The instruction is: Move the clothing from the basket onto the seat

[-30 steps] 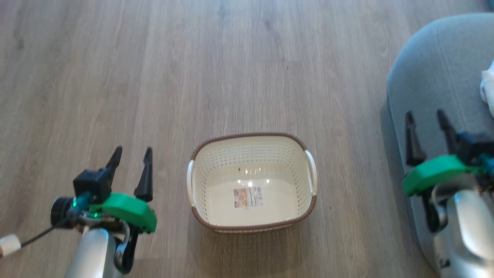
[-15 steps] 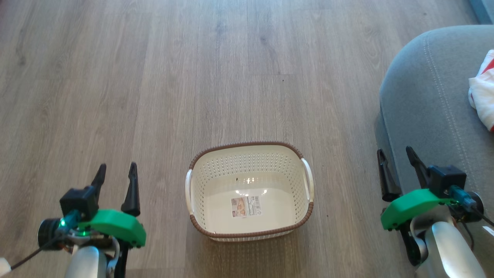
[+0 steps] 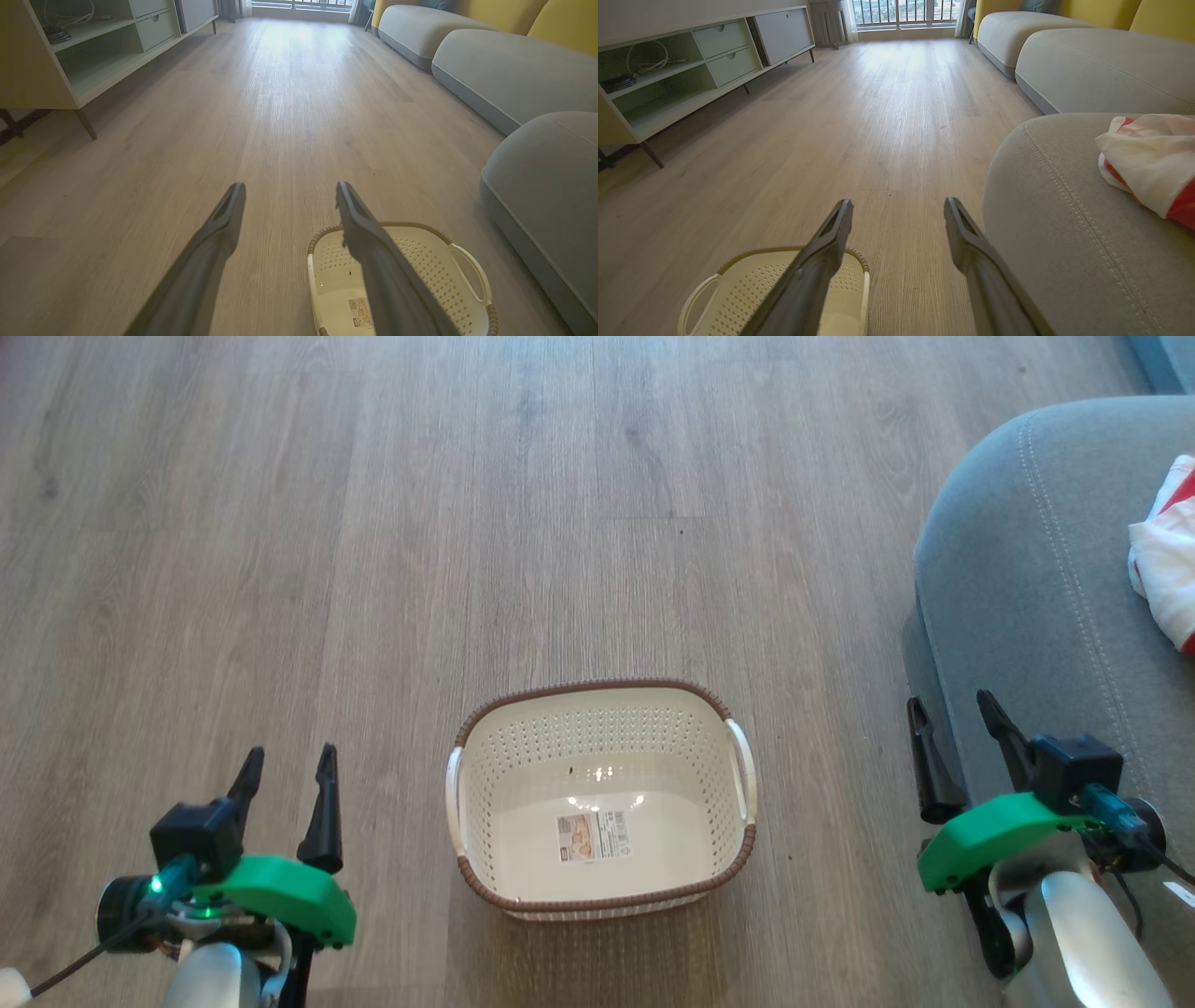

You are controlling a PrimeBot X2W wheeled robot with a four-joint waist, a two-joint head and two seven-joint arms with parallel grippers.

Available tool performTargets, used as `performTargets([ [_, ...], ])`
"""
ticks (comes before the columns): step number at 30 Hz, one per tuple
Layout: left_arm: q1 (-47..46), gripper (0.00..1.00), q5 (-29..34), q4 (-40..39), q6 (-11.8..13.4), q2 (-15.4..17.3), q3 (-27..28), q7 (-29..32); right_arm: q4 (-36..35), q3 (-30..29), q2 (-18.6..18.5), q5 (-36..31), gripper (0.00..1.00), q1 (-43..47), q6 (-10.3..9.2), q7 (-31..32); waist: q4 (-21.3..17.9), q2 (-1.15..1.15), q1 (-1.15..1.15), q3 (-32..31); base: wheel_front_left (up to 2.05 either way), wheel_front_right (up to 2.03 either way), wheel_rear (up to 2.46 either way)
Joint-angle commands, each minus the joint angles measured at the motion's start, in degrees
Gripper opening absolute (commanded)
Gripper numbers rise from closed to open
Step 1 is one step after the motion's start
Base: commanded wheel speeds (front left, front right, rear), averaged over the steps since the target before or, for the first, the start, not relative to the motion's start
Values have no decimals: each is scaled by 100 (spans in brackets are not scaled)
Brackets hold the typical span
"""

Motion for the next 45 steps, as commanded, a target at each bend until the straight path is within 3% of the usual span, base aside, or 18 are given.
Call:
performTargets([
  [1,-149,100,56,-172,-6,26,205,-71,-192,137,-8,-2,100,-148,-1,-53,-1,0,0,-4,0,0,0],
  [2,-142,100,46,-172,-16,24,208,-71,-202,140,-7,-2,100,-153,-1,-53,-3,0,0,-7,0,0,0],
  [3,0,0,0,0,-6,-7,25,0,-11,1,1,0,0,0,0,0,-4,0,0,-7,0,0,0],
  [9,5,0,-183,243,-6,-22,77,102,190,-44,31,187,0,38,1,88,-6,0,0,-20,0,0,0],
  [45,51,0,-2579,-69,-50,-14,119,646,-302,-156,107,2541,0,224,0,647,-10,0,0,-132,0,0,0],
])
